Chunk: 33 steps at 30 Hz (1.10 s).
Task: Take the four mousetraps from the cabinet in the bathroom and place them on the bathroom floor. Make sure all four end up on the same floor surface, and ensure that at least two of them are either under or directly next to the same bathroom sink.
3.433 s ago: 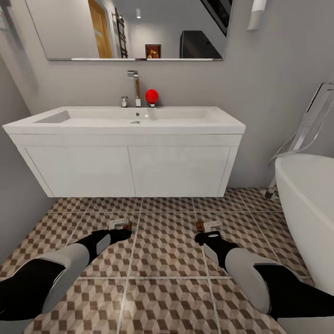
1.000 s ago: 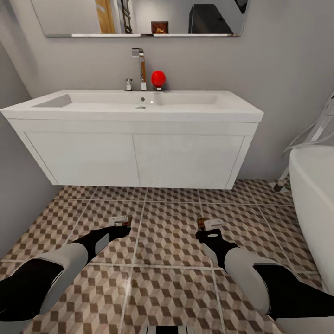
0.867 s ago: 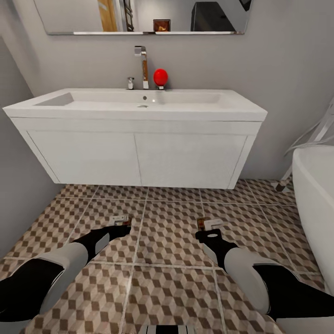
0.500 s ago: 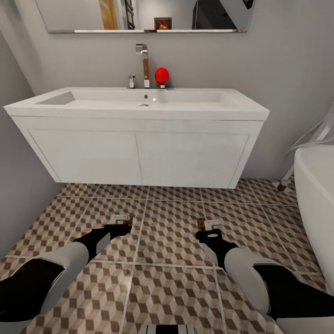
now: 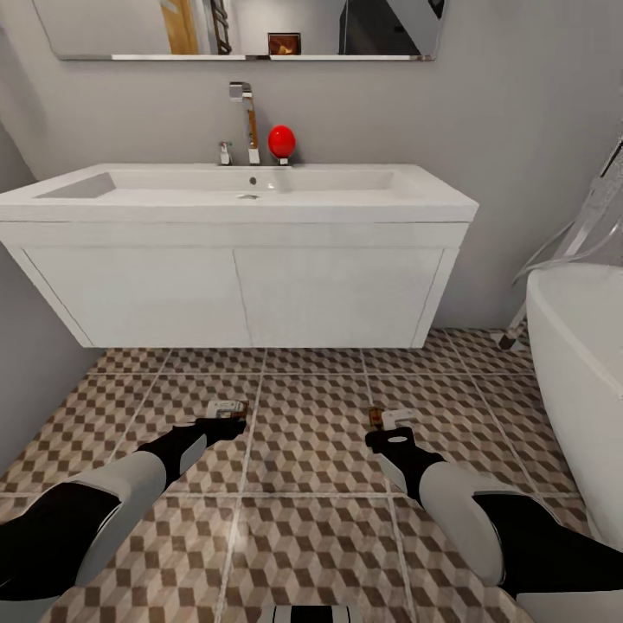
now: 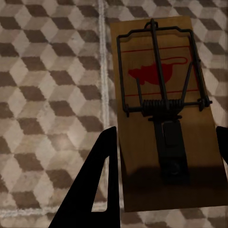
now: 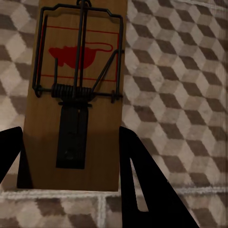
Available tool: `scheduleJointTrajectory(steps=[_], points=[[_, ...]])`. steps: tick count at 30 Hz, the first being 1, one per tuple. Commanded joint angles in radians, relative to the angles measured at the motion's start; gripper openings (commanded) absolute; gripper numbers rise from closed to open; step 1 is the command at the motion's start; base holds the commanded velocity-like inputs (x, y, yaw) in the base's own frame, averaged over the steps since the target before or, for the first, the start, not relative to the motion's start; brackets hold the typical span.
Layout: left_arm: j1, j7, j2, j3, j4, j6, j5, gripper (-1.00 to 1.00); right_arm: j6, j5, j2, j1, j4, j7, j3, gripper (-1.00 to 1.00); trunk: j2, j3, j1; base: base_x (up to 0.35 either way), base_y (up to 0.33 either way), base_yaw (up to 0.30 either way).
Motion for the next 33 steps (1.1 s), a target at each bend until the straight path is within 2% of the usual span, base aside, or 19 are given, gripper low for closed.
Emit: scheduleJointTrajectory(steps=[1,15,33], points=[[0.0,-0.001,0.001,-0.007,-0.002,0.006,0.009,-1.0,0.001,0.007,0.0,-0.001,0.002,-0.003,-0.004,-1.0,0.0,-0.001,0.0,0.0,0.0,-0.076],[0.0,-0.001,0.001,-0.007,-0.002,0.011,0.009,-1.0,0.0,0.001,-0.001,-0.002,0.002,0.002,-0.004,-1.0,0.0,-0.002,0.0,0.0,0.0,-0.014],[-0.001,-0.001,0.001,-0.007,-0.002,0.014,0.009,-1.0,0.001,0.002,-0.002,-0.001,0.002,0.003,-0.006,-1.0,0.0,-0.029,0.0,0.0,0.0,0.0]])
